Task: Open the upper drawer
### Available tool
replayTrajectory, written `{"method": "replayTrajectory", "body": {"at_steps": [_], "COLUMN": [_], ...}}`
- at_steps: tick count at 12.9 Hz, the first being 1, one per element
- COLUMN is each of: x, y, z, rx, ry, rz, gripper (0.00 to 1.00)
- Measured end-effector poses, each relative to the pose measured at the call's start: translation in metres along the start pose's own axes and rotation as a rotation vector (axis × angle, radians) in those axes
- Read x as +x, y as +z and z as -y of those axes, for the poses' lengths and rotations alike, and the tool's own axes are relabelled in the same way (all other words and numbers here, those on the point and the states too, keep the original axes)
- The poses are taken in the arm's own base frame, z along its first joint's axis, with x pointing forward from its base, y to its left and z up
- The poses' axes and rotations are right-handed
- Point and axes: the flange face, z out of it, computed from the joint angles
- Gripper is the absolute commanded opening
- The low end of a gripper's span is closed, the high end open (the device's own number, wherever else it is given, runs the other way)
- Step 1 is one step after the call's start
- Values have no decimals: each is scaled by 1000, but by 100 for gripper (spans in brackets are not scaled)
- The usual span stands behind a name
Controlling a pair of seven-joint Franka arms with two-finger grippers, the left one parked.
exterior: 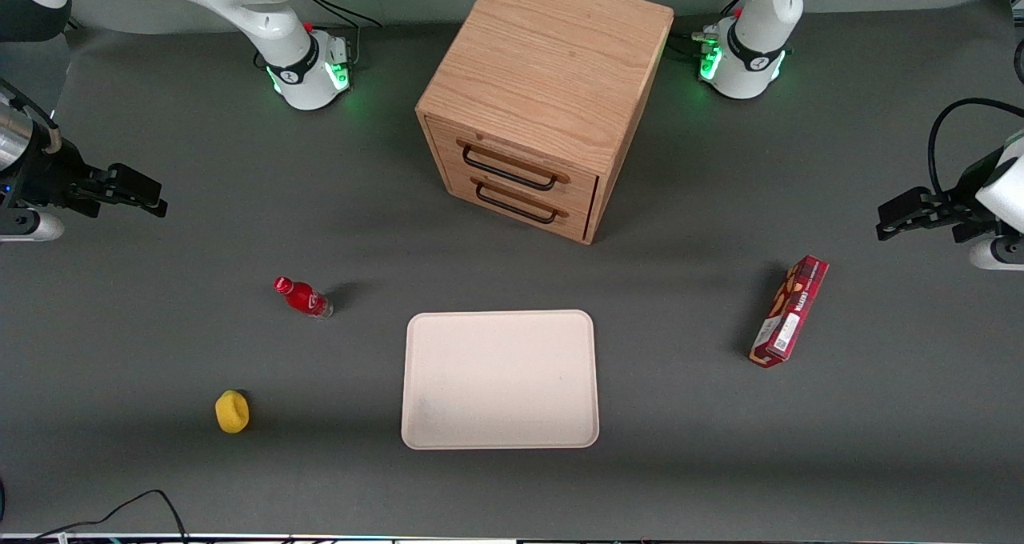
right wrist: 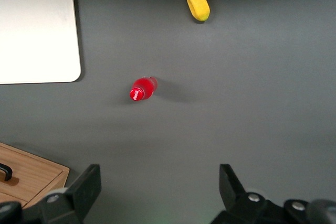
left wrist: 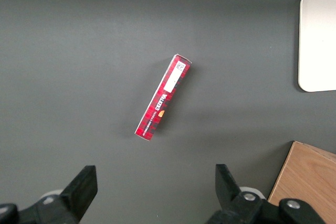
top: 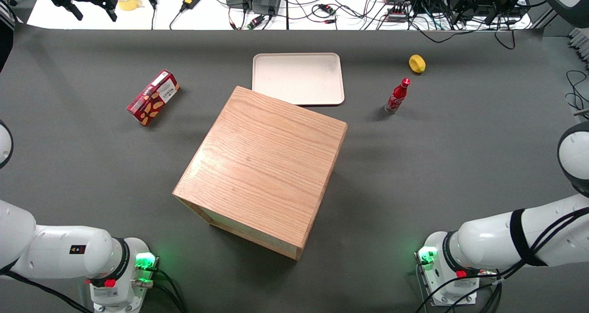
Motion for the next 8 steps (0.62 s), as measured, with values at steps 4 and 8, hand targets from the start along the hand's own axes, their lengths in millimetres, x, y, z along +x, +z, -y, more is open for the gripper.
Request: {"method": "replayTrajectory", "body": {"at_steps": [4, 8], "x": [2, 0], "y": [0, 3], "z": [-6, 13], "rx": [1, 18], "ry": [13, -34], "rz": [-9, 1], "gripper": [100, 100]}}
